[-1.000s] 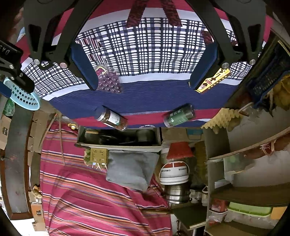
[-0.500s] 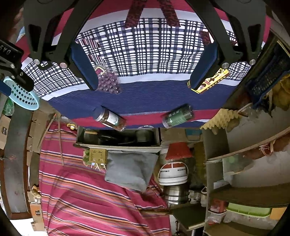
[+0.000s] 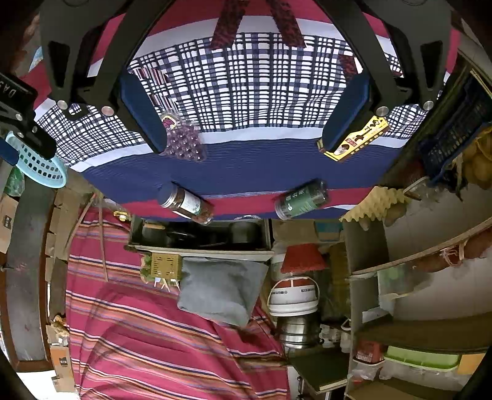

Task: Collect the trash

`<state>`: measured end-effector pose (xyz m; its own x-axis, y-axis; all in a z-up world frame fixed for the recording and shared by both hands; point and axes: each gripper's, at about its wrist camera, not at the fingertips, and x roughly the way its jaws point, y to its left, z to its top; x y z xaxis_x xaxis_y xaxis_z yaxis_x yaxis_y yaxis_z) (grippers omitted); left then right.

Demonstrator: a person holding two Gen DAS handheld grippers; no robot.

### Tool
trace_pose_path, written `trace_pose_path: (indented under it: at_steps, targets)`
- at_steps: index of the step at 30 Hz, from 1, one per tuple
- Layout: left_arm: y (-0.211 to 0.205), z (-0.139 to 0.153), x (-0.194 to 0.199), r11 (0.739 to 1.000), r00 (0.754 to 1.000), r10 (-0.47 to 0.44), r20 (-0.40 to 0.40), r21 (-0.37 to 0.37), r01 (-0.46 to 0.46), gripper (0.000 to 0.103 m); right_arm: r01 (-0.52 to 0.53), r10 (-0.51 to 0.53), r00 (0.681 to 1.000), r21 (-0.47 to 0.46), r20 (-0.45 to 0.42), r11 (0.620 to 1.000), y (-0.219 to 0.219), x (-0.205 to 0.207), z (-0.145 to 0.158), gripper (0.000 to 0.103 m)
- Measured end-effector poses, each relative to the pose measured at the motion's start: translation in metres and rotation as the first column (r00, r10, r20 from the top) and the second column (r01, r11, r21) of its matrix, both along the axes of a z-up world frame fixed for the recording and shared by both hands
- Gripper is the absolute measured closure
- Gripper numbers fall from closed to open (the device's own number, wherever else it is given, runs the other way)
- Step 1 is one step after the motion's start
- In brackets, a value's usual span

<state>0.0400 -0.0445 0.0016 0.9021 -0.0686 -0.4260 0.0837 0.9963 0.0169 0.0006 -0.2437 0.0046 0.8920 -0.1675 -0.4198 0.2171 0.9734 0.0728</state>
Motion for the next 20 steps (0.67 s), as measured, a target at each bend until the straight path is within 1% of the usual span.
trace_pose_path:
  at_steps: [14,18,20]
  targets:
    - [-0.0091,0.0024,-0.0075,0.999,1.000,-0.018,0.022,0.030,0.017,0.005,0.009,-0.009,1.000,0.003,-0.016,1.000,0.0011,0.0025,-0.0029,0.005]
    - [-0.0066,0.0029,-0.0062,0.999,0.999,-0.034,0.010,0.004,0.034,0.005,0.011,-0.010,1.000,0.006,-0.016,1.000,0.0011,0.0027,-0.0027,0.005]
    - [-0.0070,0.0035,-0.0069,0.999,0.999,-0.032,0.014,0.009,0.032,0.005,0.012,-0.012,1.000,0.009,-0.018,1.000,0.0004,0.0022,-0.0038,0.005]
